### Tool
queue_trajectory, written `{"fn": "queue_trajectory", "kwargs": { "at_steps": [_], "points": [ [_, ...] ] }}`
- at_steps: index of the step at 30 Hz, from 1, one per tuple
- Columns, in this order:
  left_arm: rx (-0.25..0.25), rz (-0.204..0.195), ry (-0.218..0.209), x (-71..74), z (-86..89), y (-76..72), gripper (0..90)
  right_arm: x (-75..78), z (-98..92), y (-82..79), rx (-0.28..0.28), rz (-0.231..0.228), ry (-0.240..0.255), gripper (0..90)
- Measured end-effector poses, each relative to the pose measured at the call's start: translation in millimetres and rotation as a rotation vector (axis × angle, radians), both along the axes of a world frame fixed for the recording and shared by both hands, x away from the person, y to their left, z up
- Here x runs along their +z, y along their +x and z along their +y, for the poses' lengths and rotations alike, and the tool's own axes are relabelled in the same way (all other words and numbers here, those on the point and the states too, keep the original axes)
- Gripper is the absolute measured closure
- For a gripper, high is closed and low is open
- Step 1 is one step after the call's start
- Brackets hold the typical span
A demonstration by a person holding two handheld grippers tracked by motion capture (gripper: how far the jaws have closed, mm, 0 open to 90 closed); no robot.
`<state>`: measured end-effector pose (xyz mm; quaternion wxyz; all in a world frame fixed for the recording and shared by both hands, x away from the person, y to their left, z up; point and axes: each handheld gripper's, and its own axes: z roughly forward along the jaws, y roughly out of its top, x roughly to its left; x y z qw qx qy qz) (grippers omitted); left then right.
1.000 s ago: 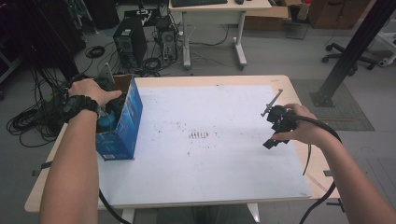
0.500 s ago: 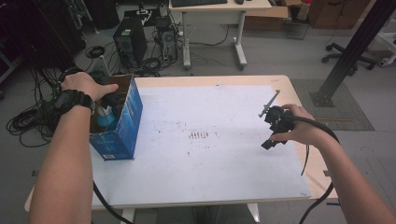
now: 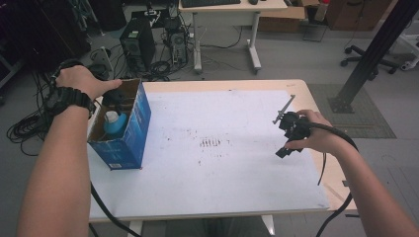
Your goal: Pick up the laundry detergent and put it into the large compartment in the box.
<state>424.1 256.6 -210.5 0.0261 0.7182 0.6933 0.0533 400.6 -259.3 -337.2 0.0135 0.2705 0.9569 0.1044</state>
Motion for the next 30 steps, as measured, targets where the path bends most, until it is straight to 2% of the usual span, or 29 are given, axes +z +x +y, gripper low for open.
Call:
{"fn": "queue_trajectory", "kwargs": {
  "at_steps": [4, 12, 18, 24, 27, 30],
  "points": [
    [-0.005, 0.001, -0.006, 6.4, -2.1, -1.3, 21.2, 0.0, 0.8, -0.4, 0.003, 0.0, -0.002, 13.5],
    [-0.02, -0.027, -0.001, 21.1, -8.8, -4.0, 21.3, 3.9, -0.9, -1.6, 0.001, -0.005, 0.001, 13.5],
    [-0.069, -0.054, -0.01, 28.8, -22.3, -5.3, 20.3, 4.5, -1.1, -2.1, 0.003, -0.007, 0.001, 13.5],
    [-0.129, -0.066, 0.006, 31.3, -40.6, -5.7, 19.3, 4.4, -0.8, -3.0, 0.005, -0.007, -0.003, 13.5],
    [-0.163, -0.077, -0.004, 33.3, -50.1, -5.1, 18.8, 5.3, -1.0, -4.0, 0.003, -0.006, -0.003, 13.5],
    [-0.176, -0.085, -0.015, 33.4, -55.0, -5.0, 18.7, 5.8, -1.8, -4.2, 0.004, -0.008, -0.002, 13.5]
  ]
}}
